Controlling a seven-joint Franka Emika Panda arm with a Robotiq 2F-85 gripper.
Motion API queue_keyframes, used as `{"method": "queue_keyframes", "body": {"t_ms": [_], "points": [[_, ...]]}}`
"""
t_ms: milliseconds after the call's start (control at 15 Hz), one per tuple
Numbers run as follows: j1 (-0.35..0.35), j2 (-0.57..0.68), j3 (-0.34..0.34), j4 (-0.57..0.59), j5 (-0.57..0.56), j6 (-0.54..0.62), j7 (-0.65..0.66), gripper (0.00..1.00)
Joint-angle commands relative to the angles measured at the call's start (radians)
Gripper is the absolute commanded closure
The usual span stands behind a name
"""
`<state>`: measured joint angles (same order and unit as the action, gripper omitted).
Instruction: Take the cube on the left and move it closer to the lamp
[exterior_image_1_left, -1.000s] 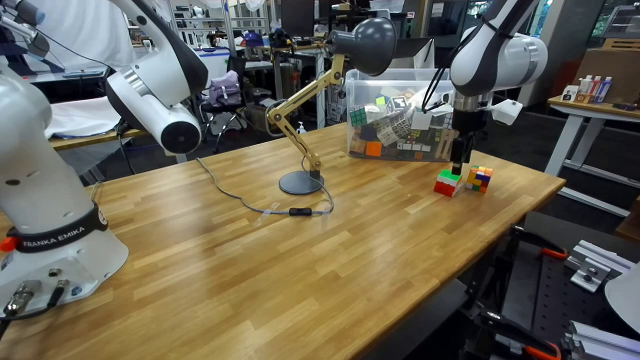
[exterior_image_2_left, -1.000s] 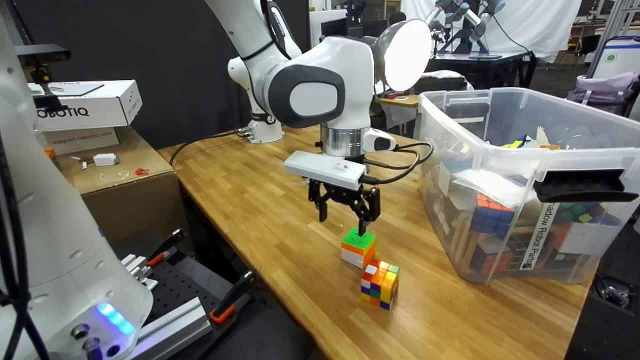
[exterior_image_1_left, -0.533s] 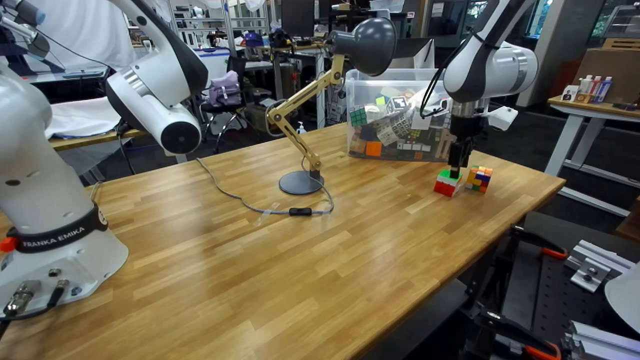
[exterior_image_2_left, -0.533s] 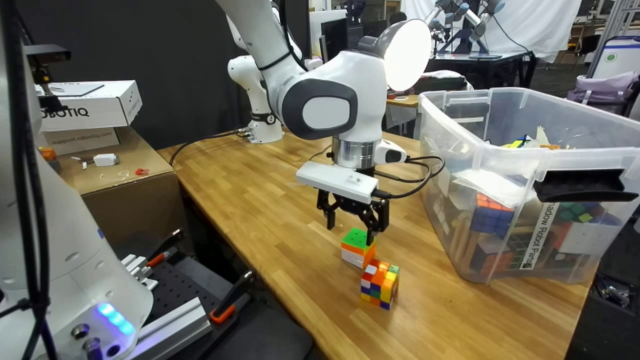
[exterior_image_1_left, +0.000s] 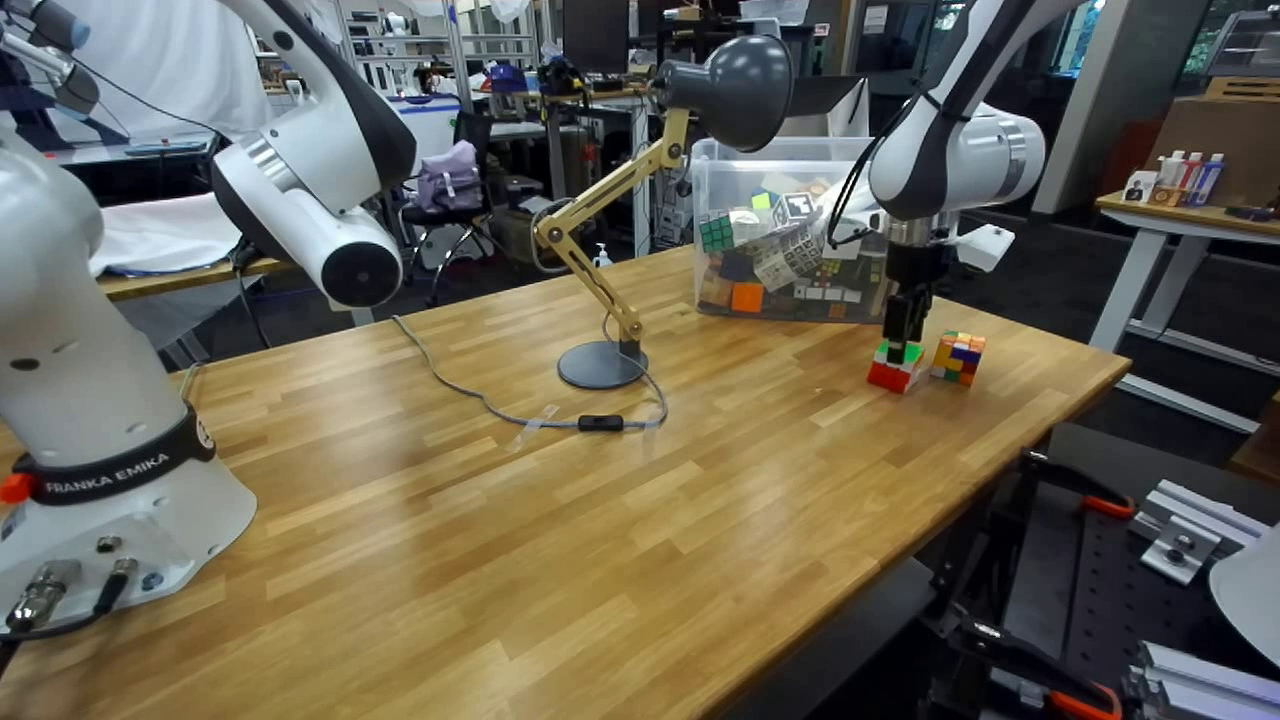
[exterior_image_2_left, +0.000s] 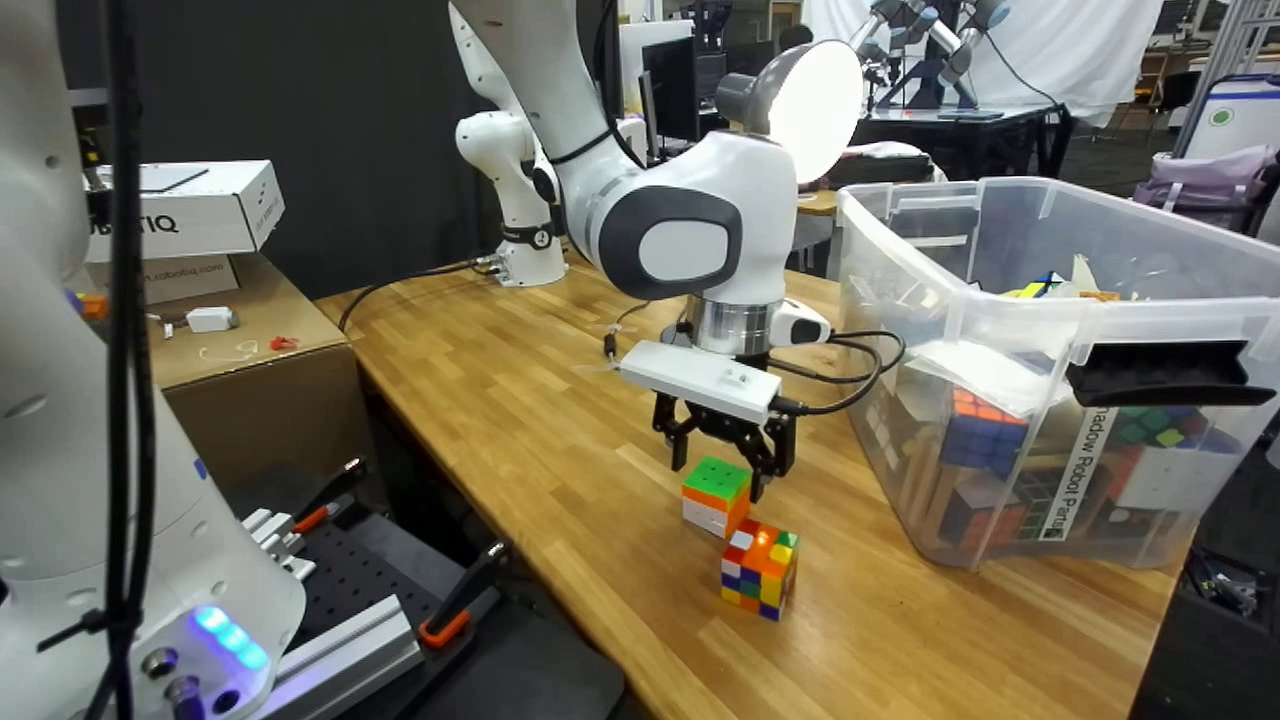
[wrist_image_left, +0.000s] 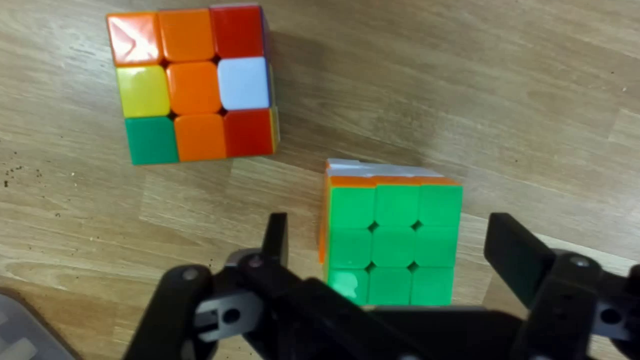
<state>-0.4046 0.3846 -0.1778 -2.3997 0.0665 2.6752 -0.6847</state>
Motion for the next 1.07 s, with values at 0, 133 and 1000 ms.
{"method": "queue_keyframes", "body": {"t_ms": [0,133,1000], "points": [[-0.041,0.040,0.035,0.041,0.007,0.004,-0.022,0.00],[-0.050,0.059,0.041,0.054,0.006,0.001,-0.022,0.00],[-0.068,0.047,0.058,0.036,-0.004,0.014,0.007,0.63]]}}
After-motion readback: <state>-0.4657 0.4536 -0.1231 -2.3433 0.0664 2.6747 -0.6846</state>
